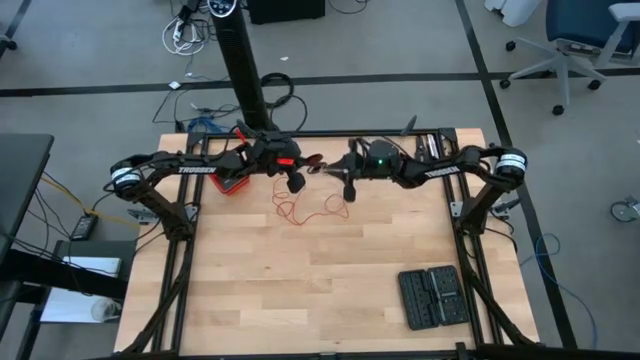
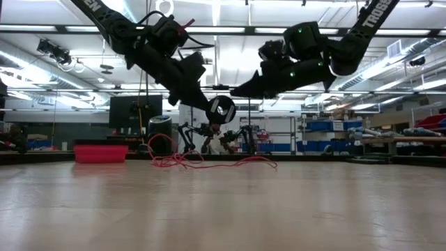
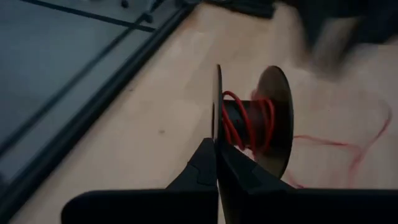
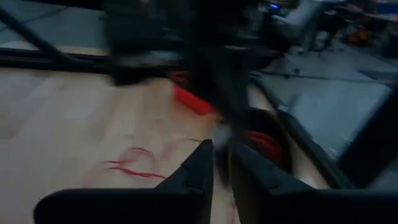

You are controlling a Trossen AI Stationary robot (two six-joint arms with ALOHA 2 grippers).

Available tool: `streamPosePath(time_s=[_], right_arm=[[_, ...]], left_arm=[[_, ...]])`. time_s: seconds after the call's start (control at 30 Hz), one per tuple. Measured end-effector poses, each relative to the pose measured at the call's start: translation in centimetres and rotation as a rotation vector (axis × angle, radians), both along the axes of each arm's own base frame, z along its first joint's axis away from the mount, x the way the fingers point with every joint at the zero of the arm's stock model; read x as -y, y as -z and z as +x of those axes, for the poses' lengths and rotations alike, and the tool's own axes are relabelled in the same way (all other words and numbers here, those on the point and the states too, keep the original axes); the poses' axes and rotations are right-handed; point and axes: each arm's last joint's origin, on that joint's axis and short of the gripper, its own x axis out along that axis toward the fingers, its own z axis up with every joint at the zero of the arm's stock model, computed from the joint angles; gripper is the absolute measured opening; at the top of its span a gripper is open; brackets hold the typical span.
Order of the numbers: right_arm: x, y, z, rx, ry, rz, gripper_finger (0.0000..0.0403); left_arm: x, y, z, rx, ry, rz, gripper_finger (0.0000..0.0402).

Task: Coil cords
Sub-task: Coil the wire to the spool

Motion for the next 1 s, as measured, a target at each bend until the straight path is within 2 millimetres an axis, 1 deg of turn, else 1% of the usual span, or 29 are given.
streamPosePath(time_s=[0.1,0.17,0.3,0.37,0.5,0.67,0.77,1.0], right_arm=[[-0.5,-0.1,0.2,0.001,-0.027,-0.008,0.0057],[-0.3,-0.5,-0.1,-0.011,-0.014,-0.001,0.0060],[0.4,-1.8,-0.7,-0.021,0.011,0.027,0.0062],[0.8,-1.7,-1.0,-0.040,-0.007,0.042,0.0060],[1.6,-1.3,-1.4,-0.041,-0.132,0.098,0.0060],[2.5,-0.9,-2.0,-0.077,-0.126,0.124,0.0062],[2.6,-0.8,-2.1,-0.091,-0.115,0.108,0.0061],[1.6,-0.8,-1.6,-0.098,-0.137,0.068,0.0068]], left_arm=[[0.4,0.0,0.2,-0.034,0.003,0.065,0.0001],[0.7,0.1,0.2,-0.057,0.020,0.083,0.0001],[0.9,0.6,0.0,-0.120,0.045,0.092,0.0001],[0.9,0.6,0.0,-0.128,0.069,0.097,0.0001],[1.2,0.6,0.1,-0.122,0.150,0.102,0.0001],[1.5,0.6,0.3,-0.128,0.179,0.126,0.0001],[1.7,0.5,0.4,-0.121,0.207,0.142,0.0000],[2.6,0.0,1.1,-0.053,0.296,0.174,0.0000]])
